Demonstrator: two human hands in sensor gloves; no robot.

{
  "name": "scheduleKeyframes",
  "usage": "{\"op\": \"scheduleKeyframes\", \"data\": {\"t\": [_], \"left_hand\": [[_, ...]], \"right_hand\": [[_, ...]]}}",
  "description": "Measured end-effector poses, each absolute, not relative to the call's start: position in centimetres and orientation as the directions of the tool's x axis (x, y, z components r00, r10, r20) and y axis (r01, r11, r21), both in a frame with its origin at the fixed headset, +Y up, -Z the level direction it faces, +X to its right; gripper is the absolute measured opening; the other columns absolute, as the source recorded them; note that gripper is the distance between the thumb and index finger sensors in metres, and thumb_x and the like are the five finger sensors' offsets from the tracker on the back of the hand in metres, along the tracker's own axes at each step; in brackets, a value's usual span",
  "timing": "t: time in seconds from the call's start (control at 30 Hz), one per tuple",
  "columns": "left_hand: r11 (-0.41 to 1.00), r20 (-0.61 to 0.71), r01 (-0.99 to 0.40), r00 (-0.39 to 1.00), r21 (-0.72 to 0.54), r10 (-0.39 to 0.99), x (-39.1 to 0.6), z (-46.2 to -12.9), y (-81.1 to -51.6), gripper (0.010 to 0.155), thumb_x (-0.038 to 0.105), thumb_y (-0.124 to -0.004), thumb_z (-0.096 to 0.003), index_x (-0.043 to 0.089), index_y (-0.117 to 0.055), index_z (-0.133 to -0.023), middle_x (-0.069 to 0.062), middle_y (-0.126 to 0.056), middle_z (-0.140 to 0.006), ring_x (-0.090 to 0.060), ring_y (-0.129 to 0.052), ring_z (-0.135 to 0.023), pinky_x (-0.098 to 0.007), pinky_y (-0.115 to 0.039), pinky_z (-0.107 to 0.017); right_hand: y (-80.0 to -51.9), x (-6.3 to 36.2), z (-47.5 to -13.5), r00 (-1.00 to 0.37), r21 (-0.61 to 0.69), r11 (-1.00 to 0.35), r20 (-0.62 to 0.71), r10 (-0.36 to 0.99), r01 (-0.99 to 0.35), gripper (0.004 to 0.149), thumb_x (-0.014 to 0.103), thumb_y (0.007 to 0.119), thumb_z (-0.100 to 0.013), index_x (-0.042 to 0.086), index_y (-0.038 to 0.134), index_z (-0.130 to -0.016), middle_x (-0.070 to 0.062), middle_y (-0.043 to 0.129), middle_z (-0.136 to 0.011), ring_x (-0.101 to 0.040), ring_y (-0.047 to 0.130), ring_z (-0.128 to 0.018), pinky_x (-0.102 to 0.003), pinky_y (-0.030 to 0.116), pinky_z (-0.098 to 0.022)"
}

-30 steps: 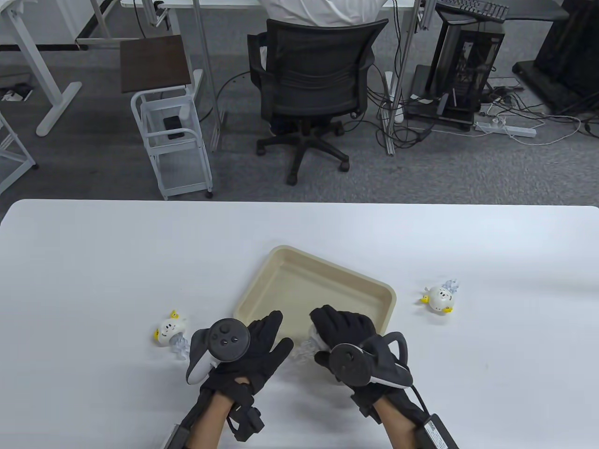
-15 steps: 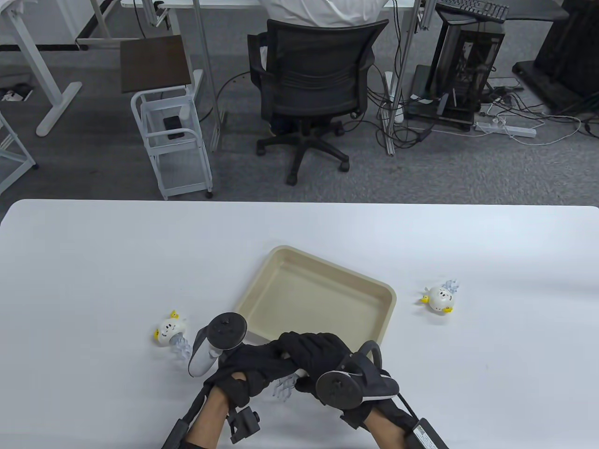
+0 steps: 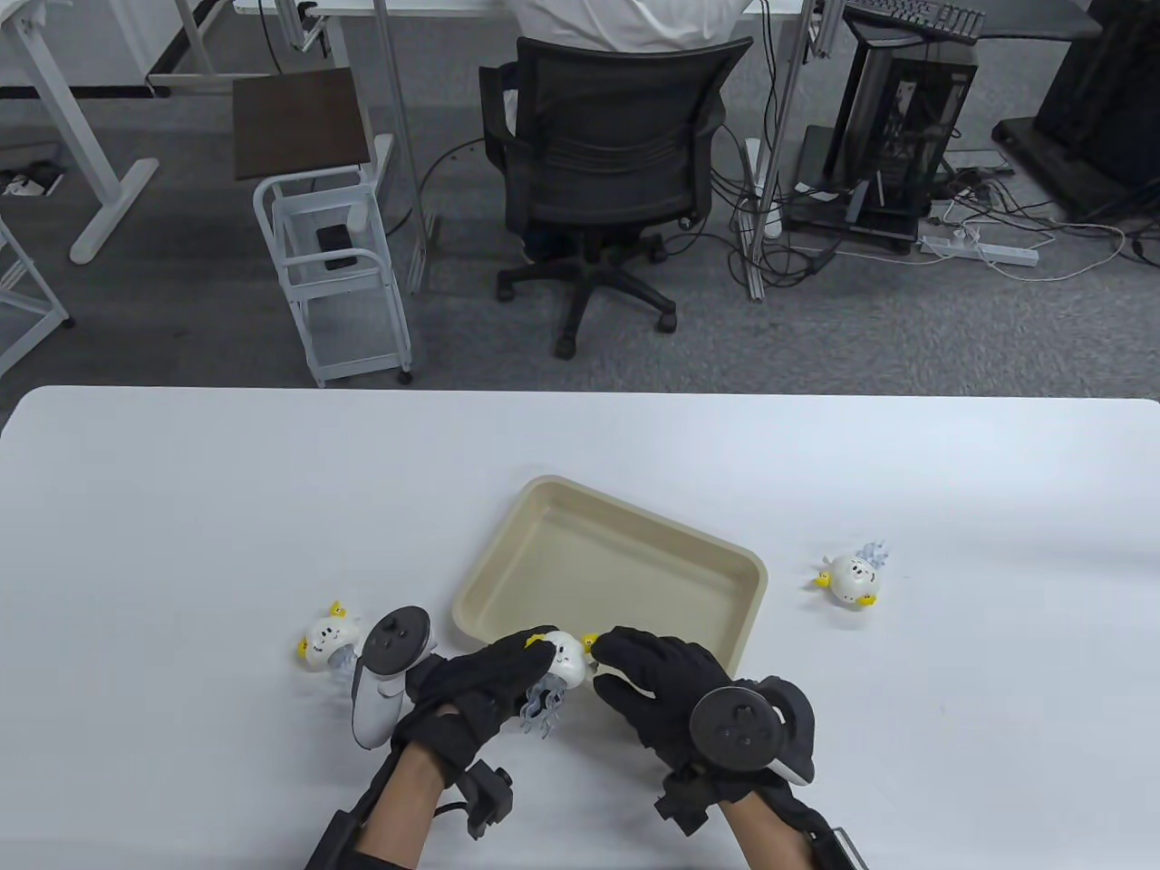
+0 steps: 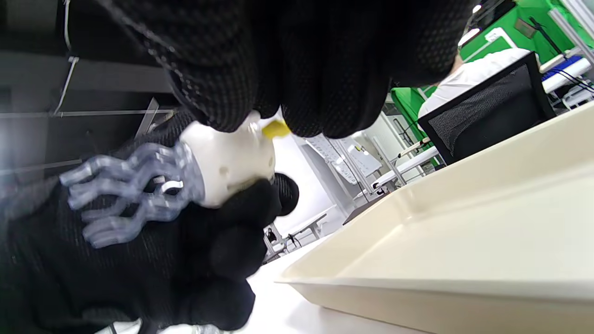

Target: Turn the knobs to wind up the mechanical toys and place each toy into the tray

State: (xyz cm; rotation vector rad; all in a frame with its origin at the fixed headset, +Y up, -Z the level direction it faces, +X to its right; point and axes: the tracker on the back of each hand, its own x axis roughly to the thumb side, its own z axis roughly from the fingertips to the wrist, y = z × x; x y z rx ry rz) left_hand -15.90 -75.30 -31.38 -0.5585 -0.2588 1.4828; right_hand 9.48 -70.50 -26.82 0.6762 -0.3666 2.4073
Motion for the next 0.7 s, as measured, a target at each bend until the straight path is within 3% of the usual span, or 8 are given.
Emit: {"op": "scheduleKeyframes", "data": {"t": [0.1,0.2,0.33,0.43,0.57,0.7], "left_hand": [[-0.007,-0.162,-0.859,0.088,-0.512,0.983,-15.7,-31.2,-75.3,0.081,0.053,-0.072,-0.0558,-0.006,-0.058,-0.109,-0.017,-0.085,-0.093,-0.042,-0.088,-0.077,-0.063,-0.069,-0.063],[0.0,-0.13,-0.856,0.078,-0.518,0.988,-15.5,-31.2,-75.1,0.08,0.052,-0.072,-0.0562,-0.004,-0.056,-0.11,-0.016,-0.083,-0.096,-0.042,-0.086,-0.079,-0.063,-0.068,-0.065],[0.053,-0.061,-0.854,0.099,-0.517,0.993,-15.1,-31.0,-74.9,0.078,0.05,-0.074,-0.056,0.003,-0.051,-0.114,-0.013,-0.075,-0.105,-0.041,-0.078,-0.088,-0.062,-0.064,-0.068],[0.121,-0.009,-0.845,0.147,-0.521,0.989,-14.9,-31.0,-74.7,0.078,0.05,-0.075,-0.0556,0.006,-0.051,-0.115,-0.01,-0.074,-0.107,-0.04,-0.076,-0.089,-0.062,-0.063,-0.069],[0.127,-0.009,-0.849,0.153,-0.512,0.988,-14.7,-30.9,-74.6,0.078,0.051,-0.074,-0.0557,0.005,-0.052,-0.114,-0.011,-0.076,-0.105,-0.04,-0.078,-0.087,-0.061,-0.065,-0.068],[0.128,-0.045,-0.877,0.167,-0.463,0.985,-15.2,-31.0,-74.8,0.081,0.055,-0.072,-0.0558,-0.002,-0.056,-0.111,-0.014,-0.082,-0.097,-0.04,-0.084,-0.079,-0.062,-0.067,-0.065]], "right_hand": [[-70.7,9.7,-26.8,-0.685,-0.122,-0.756,0.531,0.498,-0.644,0.039,0.037,0.087,-0.059,0.017,0.082,-0.092,-0.01,0.091,-0.088,-0.029,0.096,-0.068,-0.04,0.083,-0.057],[-71.4,10.1,-27.2,-0.607,-0.052,-0.658,0.449,0.656,-0.751,0.037,0.036,0.086,-0.06,0.014,0.083,-0.09,-0.011,0.094,-0.083,-0.029,0.098,-0.063,-0.04,0.084,-0.053],[-73.5,10.6,-28.2,-0.303,0.135,-0.321,0.14,0.943,-0.937,0.038,0.035,0.084,-0.062,0.005,0.085,-0.086,-0.017,0.095,-0.076,-0.031,0.098,-0.054,-0.042,0.084,-0.047],[-74.4,10.9,-28.6,-0.195,0.181,-0.192,-0.003,0.981,-0.965,0.038,0.036,0.082,-0.064,0.002,0.087,-0.081,-0.017,0.097,-0.068,-0.03,0.099,-0.047,-0.042,0.085,-0.042],[-74.2,11.3,-28.7,-0.236,0.183,-0.235,0.015,0.972,-0.955,0.039,0.039,0.076,-0.066,0.004,0.086,-0.082,-0.016,0.096,-0.071,-0.03,0.098,-0.05,-0.042,0.084,-0.044],[-72.4,11.3,-27.9,-0.486,0.038,-0.507,0.232,0.843,-0.861,0.047,0.043,0.079,-0.065,0.005,0.078,-0.094,-0.019,0.089,-0.085,-0.035,0.094,-0.065,-0.046,0.08,-0.055]]}}
